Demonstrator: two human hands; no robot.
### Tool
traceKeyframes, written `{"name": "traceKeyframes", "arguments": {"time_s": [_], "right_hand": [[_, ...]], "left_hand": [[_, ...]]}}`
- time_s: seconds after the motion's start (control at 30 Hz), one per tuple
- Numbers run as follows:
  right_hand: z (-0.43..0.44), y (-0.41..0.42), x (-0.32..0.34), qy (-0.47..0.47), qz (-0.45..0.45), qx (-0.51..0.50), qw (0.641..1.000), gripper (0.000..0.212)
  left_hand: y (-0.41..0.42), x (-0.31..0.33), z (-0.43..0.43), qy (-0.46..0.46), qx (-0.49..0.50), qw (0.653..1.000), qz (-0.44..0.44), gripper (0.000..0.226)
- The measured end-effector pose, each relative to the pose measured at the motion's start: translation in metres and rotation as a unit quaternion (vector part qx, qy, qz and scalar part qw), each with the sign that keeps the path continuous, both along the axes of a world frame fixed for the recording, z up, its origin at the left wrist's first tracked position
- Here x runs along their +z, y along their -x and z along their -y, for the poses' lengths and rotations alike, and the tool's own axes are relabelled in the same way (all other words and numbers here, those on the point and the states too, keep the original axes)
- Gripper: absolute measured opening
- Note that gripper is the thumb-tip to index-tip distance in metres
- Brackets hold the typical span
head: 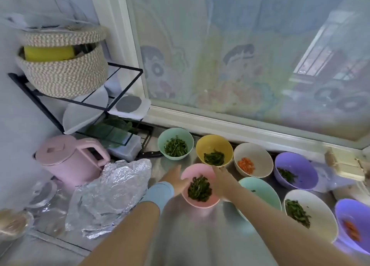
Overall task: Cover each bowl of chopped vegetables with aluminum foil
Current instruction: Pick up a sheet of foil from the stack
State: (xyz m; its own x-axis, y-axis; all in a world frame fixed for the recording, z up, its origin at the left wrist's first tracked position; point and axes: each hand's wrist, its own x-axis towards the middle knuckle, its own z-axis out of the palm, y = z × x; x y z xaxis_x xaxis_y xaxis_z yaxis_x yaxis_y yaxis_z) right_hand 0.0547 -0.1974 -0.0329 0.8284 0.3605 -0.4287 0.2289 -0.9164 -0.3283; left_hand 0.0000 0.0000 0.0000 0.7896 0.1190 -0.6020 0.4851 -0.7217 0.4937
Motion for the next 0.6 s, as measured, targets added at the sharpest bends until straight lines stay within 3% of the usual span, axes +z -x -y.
{"name": "traceKeyframes", "arguments": {"time_s": [0.07, 0.23, 0.43, 0.6], "right_hand": [[-0.008, 0.002, -0.011, -0.003, -0.024, -0.052, 0.998, 0.057], [-0.019, 0.008, -0.010, 0.043, -0.006, -0.115, 0.992, 0.055], [-0.027, 0.011, -0.030, 0.035, -0.060, -0.041, 0.997, 0.039], [-0.027, 0.026, -0.020, 0.040, -0.067, 0.030, 0.997, 0.039]], "left_hand": [[-0.009, -0.016, -0.002, 0.031, 0.035, 0.999, -0.009, 0.077], [-0.014, -0.031, 0.001, 0.071, 0.062, 0.994, -0.047, 0.072], [-0.003, -0.035, -0.010, -0.013, 0.030, 0.997, -0.067, 0.047], [0.023, -0.032, -0.011, -0.053, 0.073, 0.991, -0.102, 0.058]]}}
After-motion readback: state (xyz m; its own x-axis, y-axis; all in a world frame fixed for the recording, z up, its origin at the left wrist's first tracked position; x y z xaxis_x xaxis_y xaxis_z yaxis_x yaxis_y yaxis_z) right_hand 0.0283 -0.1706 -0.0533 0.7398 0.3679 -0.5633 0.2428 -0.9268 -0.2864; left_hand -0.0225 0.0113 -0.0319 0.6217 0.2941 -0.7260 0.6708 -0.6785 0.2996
